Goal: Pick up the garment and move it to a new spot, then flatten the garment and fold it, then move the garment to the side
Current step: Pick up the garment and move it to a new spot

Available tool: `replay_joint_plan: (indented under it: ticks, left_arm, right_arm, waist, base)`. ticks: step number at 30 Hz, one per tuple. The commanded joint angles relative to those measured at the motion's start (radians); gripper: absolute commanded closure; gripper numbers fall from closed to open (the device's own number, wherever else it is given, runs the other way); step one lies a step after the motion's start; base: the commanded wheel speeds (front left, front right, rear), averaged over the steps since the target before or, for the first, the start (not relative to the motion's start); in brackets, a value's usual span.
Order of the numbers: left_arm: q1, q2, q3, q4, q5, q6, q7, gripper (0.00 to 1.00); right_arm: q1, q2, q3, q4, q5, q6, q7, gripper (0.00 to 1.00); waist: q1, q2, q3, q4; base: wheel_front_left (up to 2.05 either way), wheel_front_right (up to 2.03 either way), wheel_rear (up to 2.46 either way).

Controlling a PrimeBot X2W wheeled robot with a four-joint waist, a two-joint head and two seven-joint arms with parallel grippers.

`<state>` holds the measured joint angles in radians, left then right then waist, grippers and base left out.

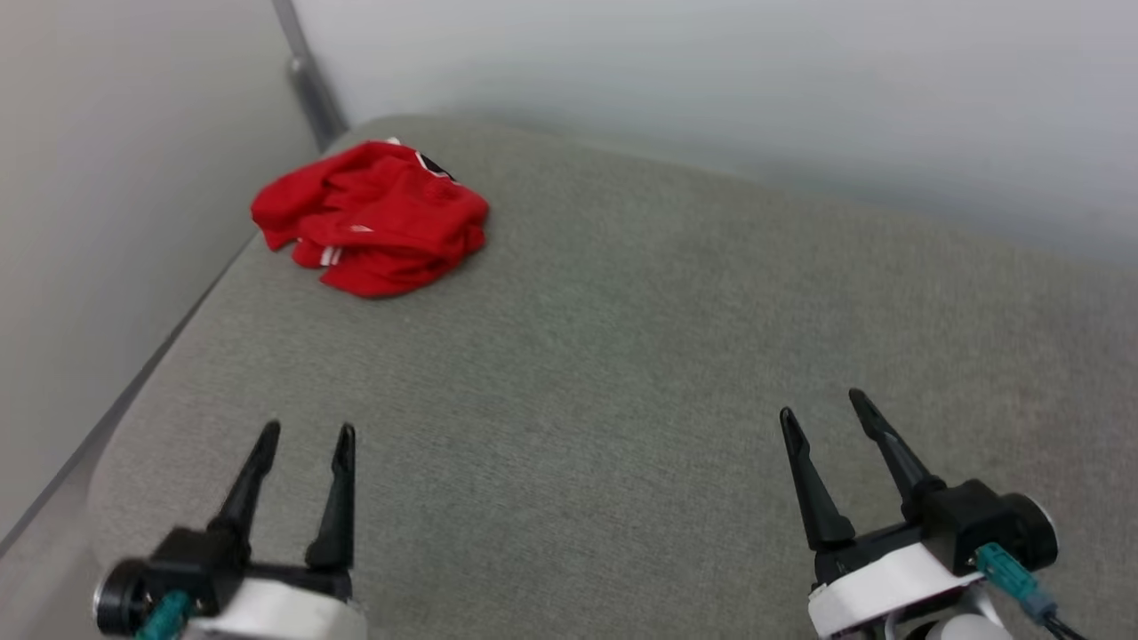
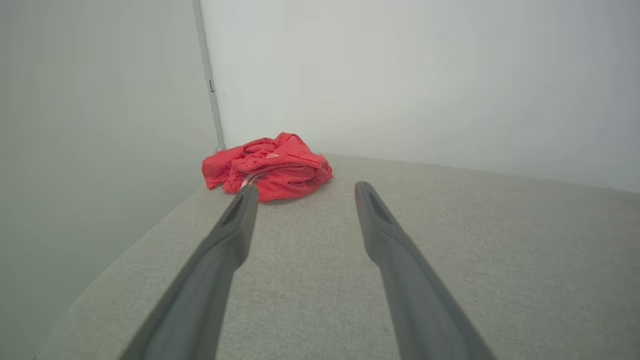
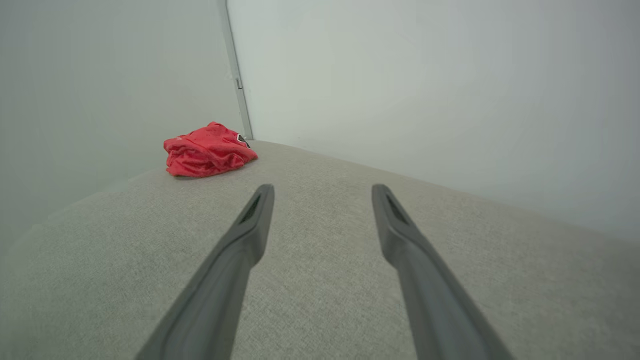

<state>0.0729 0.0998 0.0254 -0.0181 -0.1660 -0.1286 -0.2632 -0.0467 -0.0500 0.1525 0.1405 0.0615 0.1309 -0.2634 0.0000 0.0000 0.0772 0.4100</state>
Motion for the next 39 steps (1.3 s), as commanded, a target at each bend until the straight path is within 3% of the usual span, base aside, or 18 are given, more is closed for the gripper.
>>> replay_joint_plan:
  ticks: [1,7,13,14,17,18,26,32,33,34,39]
  left_arm:
    - [-0.112,0.081,-0.018,0.034,-0.072,-0.001,-0.003,0.0]
    - [-0.355,0.332,-0.093,0.168,-0.257,-0.002,0.052,0.0]
    - [-0.607,0.599,-0.213,0.273,-0.553,-0.002,0.313,0.0]
    - [-0.607,0.599,-0.213,0.273,-0.553,-0.002,0.313,0.0]
    - [-0.712,0.696,-0.267,0.314,-0.703,-0.002,0.448,0.0]
    - [-0.767,0.76,-0.304,0.334,-0.775,-0.002,0.525,0.0]
    - [-0.872,0.895,-0.434,0.398,-0.953,-0.002,0.728,0.0]
    - [-0.909,0.927,-0.503,0.465,-1.056,-0.002,0.821,0.0]
    - [-0.914,0.928,-0.515,0.472,-1.069,-0.002,0.829,0.55]
    - [-0.918,0.928,-0.525,0.478,-1.082,-0.002,0.833,0.97]
    - [-0.925,0.912,-0.564,0.495,-1.127,-0.002,0.805,1.0]
  right_arm:
    - [-0.035,-0.001,-0.02,-0.03,-0.037,0.0,-0.002,0.0]
    - [-0.067,-0.001,-0.042,-0.07,-0.09,0.0,-0.002,0.0]
    - [-0.1,-0.001,-0.064,-0.11,-0.118,0.0,-0.002,0.0]
    - [-0.1,-0.001,-0.064,-0.11,-0.118,0.0,-0.002,0.0]
    - [-0.113,-0.001,-0.08,-0.128,-0.125,0.0,-0.002,0.0]
    - [-0.122,0.0,-0.088,-0.134,-0.124,0.0,-0.002,0.0]
    - [-0.138,0.0,-0.105,-0.14,-0.101,0.0,-0.002,0.0]
    - [-0.144,-0.004,-0.109,-0.139,-0.097,-0.001,0.002,0.0]
    - [-0.142,-0.005,-0.111,-0.138,-0.097,-0.001,0.002,0.0]
    - [-0.14,-0.005,-0.112,-0.137,-0.097,-0.001,0.003,0.0]
    - [-0.14,-0.006,-0.115,-0.128,-0.106,-0.001,0.005,0.0]
  waist:
    - [0.0,0.0,0.125,-0.067]
    - [0.0,0.0,0.243,-0.135]
    - [0.0,0.0,0.354,-0.197]
    - [0.0,0.0,0.354,-0.197]
    - [0.0,0.0,0.404,-0.224]
    - [0.0,0.0,0.435,-0.242]
    - [0.0,0.0,0.522,-0.287]
    - [0.0,0.0,0.565,-0.305]
    - [0.0,0.0,0.568,-0.306]
    - [0.0,0.0,0.571,-0.306]
    - [0.0,0.0,0.57,-0.298]
  base:
    - [0.0,0.0,0.0]
    - [0.0,0.0,0.0]
    - [0.0,0.0,0.0]
    - [0.0,0.0,0.0]
    - [0.0,0.0,0.0]
    - [0.0,0.0,0.0]
    - [0.0,0.0,0.0]
    - [0.0,0.0,0.0]
    - [0.0,0.0,0.0]
    - [0.0,0.0,0.0]
    - [0.0,0.0,0.0]
